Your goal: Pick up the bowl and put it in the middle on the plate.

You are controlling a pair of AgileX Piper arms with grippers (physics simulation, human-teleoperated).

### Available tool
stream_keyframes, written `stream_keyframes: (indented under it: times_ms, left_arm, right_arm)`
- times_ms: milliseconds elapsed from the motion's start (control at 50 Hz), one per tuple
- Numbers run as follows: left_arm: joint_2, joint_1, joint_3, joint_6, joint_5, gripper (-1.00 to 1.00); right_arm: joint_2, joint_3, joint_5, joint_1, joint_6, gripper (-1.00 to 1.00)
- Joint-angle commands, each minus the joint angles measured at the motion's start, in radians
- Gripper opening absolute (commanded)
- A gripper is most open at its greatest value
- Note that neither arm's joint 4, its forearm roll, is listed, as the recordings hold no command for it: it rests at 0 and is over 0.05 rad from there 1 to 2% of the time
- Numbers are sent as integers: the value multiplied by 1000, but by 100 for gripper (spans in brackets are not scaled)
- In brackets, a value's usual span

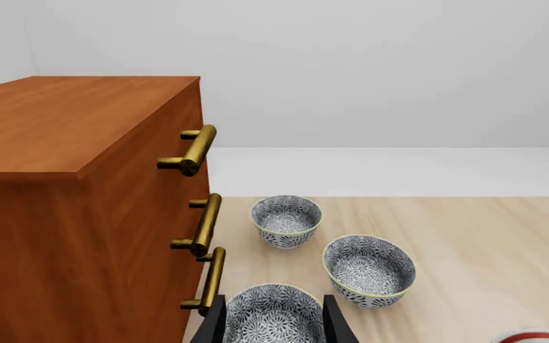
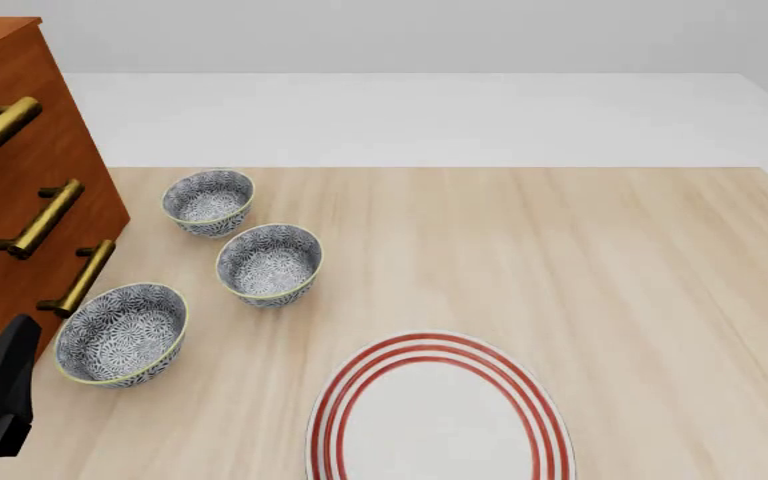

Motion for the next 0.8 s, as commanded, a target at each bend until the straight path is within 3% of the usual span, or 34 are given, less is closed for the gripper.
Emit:
stream_keyframes:
  times_ms: [20,100,120,140,220,380,400,420,460,480,500,560,800]
  left_arm:
    - [0,0,0,0,0,100]
    - [0,0,0,0,0,100]
    - [0,0,0,0,0,100]
    - [0,0,0,0,0,100]
    - [0,0,0,0,0,100]
    - [0,0,0,0,0,100]
    - [0,0,0,0,0,100]
    - [0,0,0,0,0,100]
    - [0,0,0,0,0,100]
    - [0,0,0,0,0,100]
    - [0,0,0,0,0,100]
    - [0,0,0,0,0,100]
    - [0,0,0,0,0,100]
  right_arm:
    - [261,-307,93,64,-30,100]
    - [418,-445,154,132,71,100]
    - [441,-470,165,143,74,100]
    - [463,-510,185,90,81,100]
    - [559,-586,210,119,34,100]
    - [831,-823,308,244,100,100]
    - [851,-850,314,252,59,100]
    - [904,-891,332,323,110,100]
    - [958,-937,353,382,153,100]
    - [974,-950,354,385,183,100]
    - [986,-968,355,369,161,100]
    - [1101,-1024,402,426,244,100]
    - [1429,-1315,568,526,297,100]
